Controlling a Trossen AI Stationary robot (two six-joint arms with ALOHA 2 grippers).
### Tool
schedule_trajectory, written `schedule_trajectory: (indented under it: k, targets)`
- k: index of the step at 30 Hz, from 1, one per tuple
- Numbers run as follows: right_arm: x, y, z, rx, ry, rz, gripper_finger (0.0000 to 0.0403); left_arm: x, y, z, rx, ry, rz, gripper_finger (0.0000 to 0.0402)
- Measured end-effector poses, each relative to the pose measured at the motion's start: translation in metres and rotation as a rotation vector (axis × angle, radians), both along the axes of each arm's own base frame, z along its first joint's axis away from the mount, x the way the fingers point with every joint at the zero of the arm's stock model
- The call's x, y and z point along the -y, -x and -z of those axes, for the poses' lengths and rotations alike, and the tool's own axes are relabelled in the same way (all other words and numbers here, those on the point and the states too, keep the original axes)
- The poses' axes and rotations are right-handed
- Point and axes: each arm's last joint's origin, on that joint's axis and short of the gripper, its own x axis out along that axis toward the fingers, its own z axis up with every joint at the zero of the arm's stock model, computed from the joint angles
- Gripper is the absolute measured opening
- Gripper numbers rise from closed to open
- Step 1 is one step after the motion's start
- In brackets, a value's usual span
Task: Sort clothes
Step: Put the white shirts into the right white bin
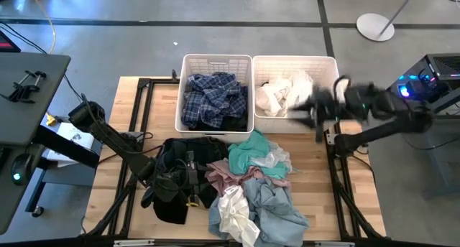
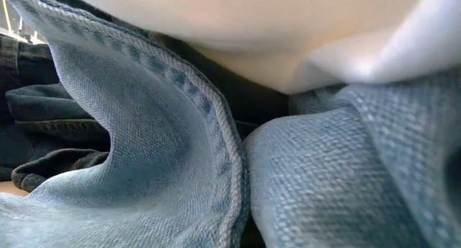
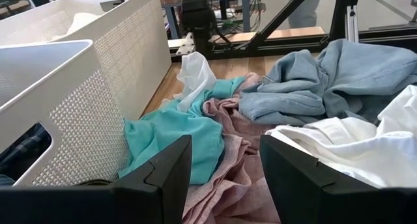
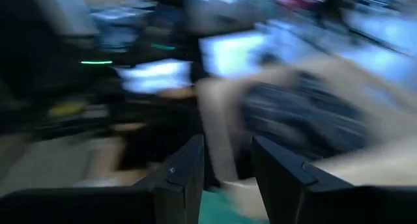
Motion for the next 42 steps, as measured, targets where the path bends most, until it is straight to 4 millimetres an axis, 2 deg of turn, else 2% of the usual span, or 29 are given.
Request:
schedule_trajectory:
  k: [5, 9, 13, 16, 19, 23, 26, 29, 32, 35, 38, 42]
  targets:
    - [-0.062, -0.018, 0.037, 0.095, 0.078, -0.339, 0.0117, 0.0, 0.0, 0.0, 0.001, 0.001, 0.0, 0.0172]
    - [-0.101, -0.034, 0.07, 0.121, 0.092, -0.48, 0.0117, 0.0, 0.0, 0.0, 0.001, 0.001, 0.0, 0.0172]
    - [-0.132, -0.057, 0.101, 0.038, 0.062, -0.534, 0.0117, 0.0, 0.0, 0.0, 0.002, 0.002, 0.0, 0.0172]
    - [-0.153, -0.078, 0.116, -0.046, 0.012, -0.538, 0.0117, 0.0, 0.0, 0.0, 0.002, 0.002, -0.001, 0.0172]
    - [-0.171, -0.105, 0.132, -0.143, -0.078, -0.546, 0.0117, -0.001, -0.001, 0.0, 0.003, 0.003, -0.005, 0.0172]
    - [-0.188, -0.146, 0.167, -0.293, -0.152, -0.598, 0.0117, -0.003, -0.002, 0.0, 0.004, 0.003, -0.013, 0.0172]
    - [-0.191, -0.174, 0.195, -0.427, -0.157, -0.569, 0.0115, -0.005, -0.004, 0.0, 0.004, 0.004, -0.021, 0.0172]
    - [-0.178, -0.191, 0.227, -0.632, -0.102, -0.501, 0.0104, -0.006, -0.004, 0.0, 0.003, 0.004, -0.027, 0.0172]
    - [-0.159, -0.192, 0.257, -0.8, -0.088, -0.424, 0.0088, -0.006, -0.004, 0.0, 0.002, 0.004, -0.027, 0.0172]
    - [-0.144, -0.182, 0.279, -0.904, -0.132, -0.36, 0.0075, -0.006, -0.004, 0.0, 0.001, 0.003, -0.025, 0.0172]
    - [-0.135, -0.168, 0.283, -0.99, -0.155, -0.295, 0.0066, -0.006, -0.004, 0.0, 0.0, 0.013, -0.027, 0.0172]
    - [-0.13, -0.145, 0.268, -1.072, -0.108, -0.201, 0.006, -0.006, -0.004, 0.0, 0.002, 0.021, -0.03, 0.0172]
